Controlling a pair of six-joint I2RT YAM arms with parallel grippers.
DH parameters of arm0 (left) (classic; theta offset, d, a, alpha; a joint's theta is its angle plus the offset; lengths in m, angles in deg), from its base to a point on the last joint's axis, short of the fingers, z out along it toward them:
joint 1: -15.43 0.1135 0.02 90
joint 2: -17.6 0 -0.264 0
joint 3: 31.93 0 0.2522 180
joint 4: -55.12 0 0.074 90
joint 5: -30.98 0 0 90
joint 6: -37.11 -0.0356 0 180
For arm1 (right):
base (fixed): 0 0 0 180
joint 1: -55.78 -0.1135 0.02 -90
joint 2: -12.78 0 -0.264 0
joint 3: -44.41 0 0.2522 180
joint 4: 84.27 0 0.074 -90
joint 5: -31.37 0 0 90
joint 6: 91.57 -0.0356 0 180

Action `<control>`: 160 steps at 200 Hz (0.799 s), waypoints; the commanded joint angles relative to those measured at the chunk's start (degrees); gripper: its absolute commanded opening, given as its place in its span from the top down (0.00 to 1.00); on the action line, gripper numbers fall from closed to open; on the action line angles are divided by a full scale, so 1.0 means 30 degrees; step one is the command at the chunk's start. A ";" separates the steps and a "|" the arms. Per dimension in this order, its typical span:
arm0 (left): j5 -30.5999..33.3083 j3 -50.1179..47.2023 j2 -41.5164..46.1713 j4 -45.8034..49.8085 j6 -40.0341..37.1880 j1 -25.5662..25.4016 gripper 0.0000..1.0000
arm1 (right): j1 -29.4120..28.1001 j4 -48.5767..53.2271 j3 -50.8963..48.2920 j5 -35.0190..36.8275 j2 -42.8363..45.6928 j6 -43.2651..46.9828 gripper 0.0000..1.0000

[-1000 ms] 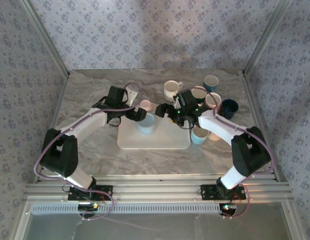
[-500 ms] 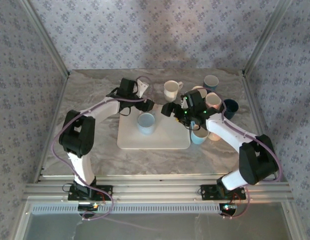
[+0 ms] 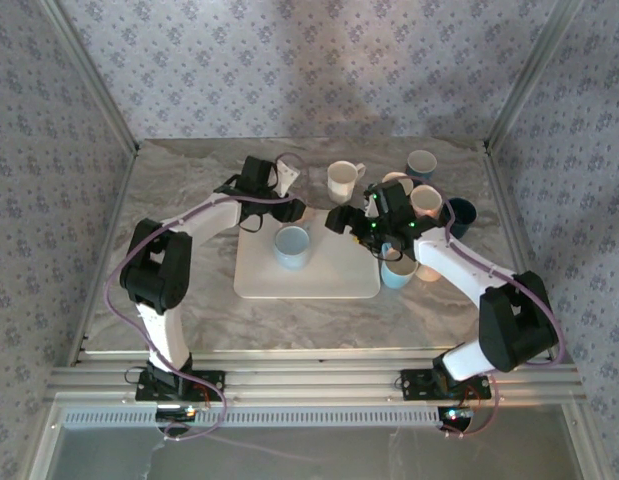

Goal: Turn the mug right side up

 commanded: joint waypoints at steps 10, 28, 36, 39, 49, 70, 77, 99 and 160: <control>-0.0239 0.0737 -0.0525 0.1010 -0.0244 -0.0035 0.59 | 0.0138 0.0319 -0.0338 0.0112 0.0884 0.0356 0.03; -0.0080 0.0830 -0.0543 0.0902 -0.0247 0.0092 0.67 | 0.0222 0.0378 -0.0454 0.0113 0.1113 0.0339 0.03; -0.0018 0.0866 -0.0584 0.0854 -0.0134 0.0184 0.69 | 0.0237 0.0408 -0.0488 0.0113 0.1193 0.0356 0.03; -0.0027 0.0867 -0.0584 0.0788 -0.0021 0.0219 0.69 | 0.0269 0.0417 -0.0503 0.0113 0.1223 0.0345 0.03; -0.0078 0.0867 -0.0505 0.0647 0.0271 0.0344 0.70 | 0.0282 0.0450 -0.0540 0.0113 0.1322 0.0412 0.03; -0.0449 0.0750 -0.0184 0.0245 0.0590 0.0571 0.75 | 0.0300 0.0529 -0.0673 0.0122 0.1431 0.0423 0.03; -0.0546 0.0732 -0.0074 0.0164 0.0696 0.0633 0.75 | 0.0336 0.0524 -0.0737 0.0122 0.1431 0.0441 0.03; -0.0857 0.0611 0.0247 -0.0045 0.0986 0.0808 0.77 | 0.0331 0.0421 -0.0808 0.0056 0.1374 0.0356 0.03; -0.1532 0.0402 0.0953 -0.0481 0.1605 0.1216 0.80 | 0.0305 0.0265 -0.0914 0.0003 0.1399 0.0400 0.03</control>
